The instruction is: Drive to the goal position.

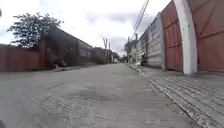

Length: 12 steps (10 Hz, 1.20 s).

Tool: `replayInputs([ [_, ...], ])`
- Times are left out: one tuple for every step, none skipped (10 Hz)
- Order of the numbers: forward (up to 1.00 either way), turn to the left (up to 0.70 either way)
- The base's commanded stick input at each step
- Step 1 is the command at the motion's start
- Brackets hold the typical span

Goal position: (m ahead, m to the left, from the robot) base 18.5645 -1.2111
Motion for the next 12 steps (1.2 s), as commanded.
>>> replayInputs([
  [1.0, -0.25],
  [1.0, -0.34],
  [1.0, -0.34],
  [1.0, -0.19],
  [1.0, 0.06],
  [1.0, 0.06],
  [1.0, 0.06],
  [1.0, 0.06],
  [1.0, 0.06],
  [1.0, 0.06],
  [1.0, 0.06],
  [1.0, 0.06],
])
